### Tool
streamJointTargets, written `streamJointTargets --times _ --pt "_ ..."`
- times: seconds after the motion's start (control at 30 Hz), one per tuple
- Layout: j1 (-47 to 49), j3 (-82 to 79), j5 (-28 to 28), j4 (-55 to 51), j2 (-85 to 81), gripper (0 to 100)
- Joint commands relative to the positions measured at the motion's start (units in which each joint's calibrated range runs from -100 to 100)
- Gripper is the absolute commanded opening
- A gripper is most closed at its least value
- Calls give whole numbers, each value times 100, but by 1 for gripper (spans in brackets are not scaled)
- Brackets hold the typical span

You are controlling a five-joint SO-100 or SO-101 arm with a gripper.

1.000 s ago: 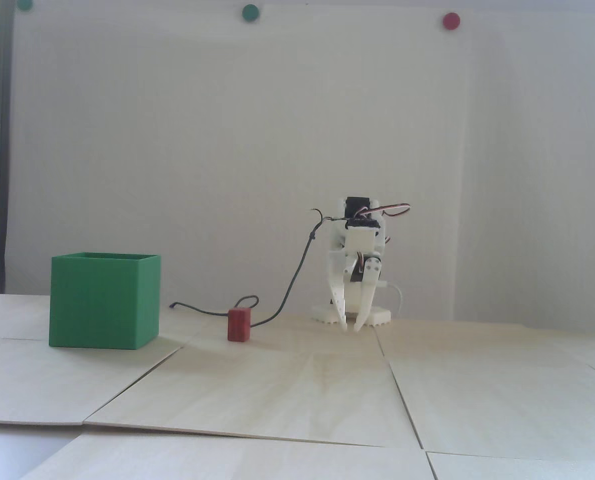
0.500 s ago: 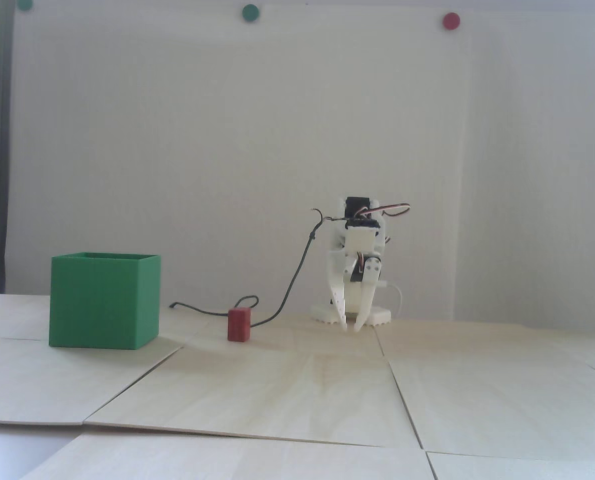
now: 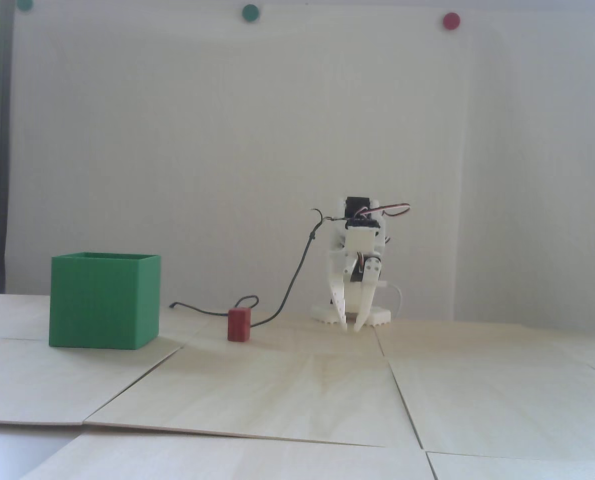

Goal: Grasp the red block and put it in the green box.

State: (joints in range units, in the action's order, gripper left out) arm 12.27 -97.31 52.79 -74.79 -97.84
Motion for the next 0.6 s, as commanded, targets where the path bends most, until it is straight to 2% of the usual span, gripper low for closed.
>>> streamJointTargets --times 0.0,0.37,0.57 --pt "418 -82 -31 -185 -97 2" --pt "571 -82 -37 -194 -90 3" --pt "-266 -73 -37 76 -90 2"
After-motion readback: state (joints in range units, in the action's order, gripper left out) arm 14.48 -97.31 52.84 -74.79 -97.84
